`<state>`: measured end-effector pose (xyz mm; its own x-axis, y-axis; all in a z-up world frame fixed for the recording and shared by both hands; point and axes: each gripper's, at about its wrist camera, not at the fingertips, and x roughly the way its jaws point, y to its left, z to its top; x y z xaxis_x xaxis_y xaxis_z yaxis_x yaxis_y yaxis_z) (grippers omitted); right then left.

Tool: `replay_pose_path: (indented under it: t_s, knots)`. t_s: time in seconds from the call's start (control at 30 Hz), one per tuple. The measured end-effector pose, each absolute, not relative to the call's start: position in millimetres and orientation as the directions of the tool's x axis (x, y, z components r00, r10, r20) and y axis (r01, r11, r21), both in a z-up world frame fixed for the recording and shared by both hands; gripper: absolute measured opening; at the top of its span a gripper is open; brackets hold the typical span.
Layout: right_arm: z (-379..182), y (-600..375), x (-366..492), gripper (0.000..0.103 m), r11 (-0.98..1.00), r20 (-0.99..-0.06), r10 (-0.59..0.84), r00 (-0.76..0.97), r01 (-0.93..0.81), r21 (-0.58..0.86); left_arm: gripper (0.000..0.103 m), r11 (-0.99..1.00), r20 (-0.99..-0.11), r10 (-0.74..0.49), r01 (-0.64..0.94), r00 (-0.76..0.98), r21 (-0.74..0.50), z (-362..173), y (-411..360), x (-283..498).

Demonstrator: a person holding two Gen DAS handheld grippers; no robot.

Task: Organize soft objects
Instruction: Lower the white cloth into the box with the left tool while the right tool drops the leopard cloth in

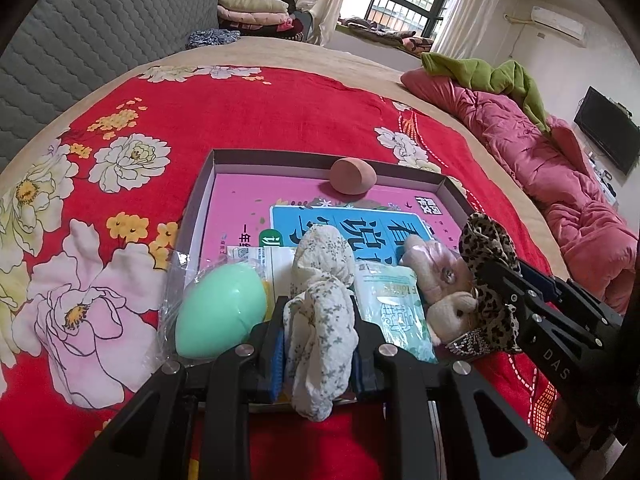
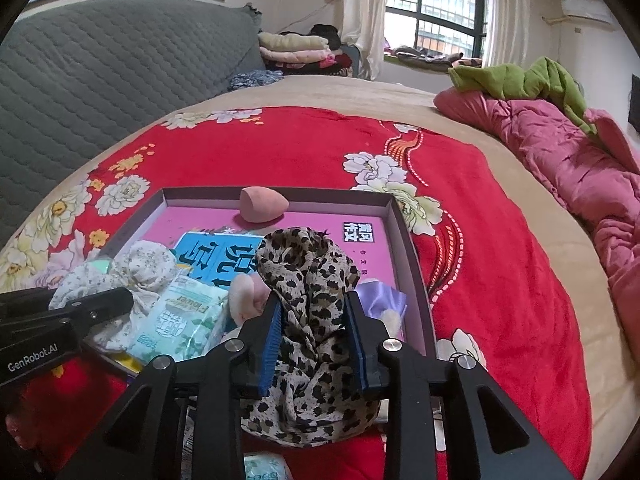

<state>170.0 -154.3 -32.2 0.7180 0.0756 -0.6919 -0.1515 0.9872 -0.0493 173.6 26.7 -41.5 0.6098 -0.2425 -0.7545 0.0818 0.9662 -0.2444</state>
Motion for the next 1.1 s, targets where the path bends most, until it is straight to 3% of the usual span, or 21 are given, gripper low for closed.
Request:
replay_pose_path:
  t_s: [0.23,0.37,0.5,1.1]
  knots:
    - [-30.9,-156.2,169.8,0.039,0.988,-0.690,0.068,0.721,-0.144,-0.053,0.025,0.966,-0.754,-0.244,0.081,0.610,-0.246,-41.4,26.8,172.8]
    - [-29.0,-156.7,168.3,0.053,0.989,-0.684,0.061,0.727,-0.137,-0.057,0.025,0.965,-0.755,-0.245,0.082,0.609,-0.247,-41.0,27.4,173.1]
    - [-26.1,-157.6,167.1,0.058,0.989,-0.678,0.058,0.733,-0.134,-0.061,0.025,0.965,-0.755,-0.246,0.083,0.608,-0.248,-41.1,27.2,173.0]
    - [-11.3,-159.8,156.0,0.064,0.989,-0.649,0.044,0.760,-0.124,-0.078,0.027,0.960,-0.755,-0.267,0.092,0.599,-0.266,-37.8,24.8,172.2]
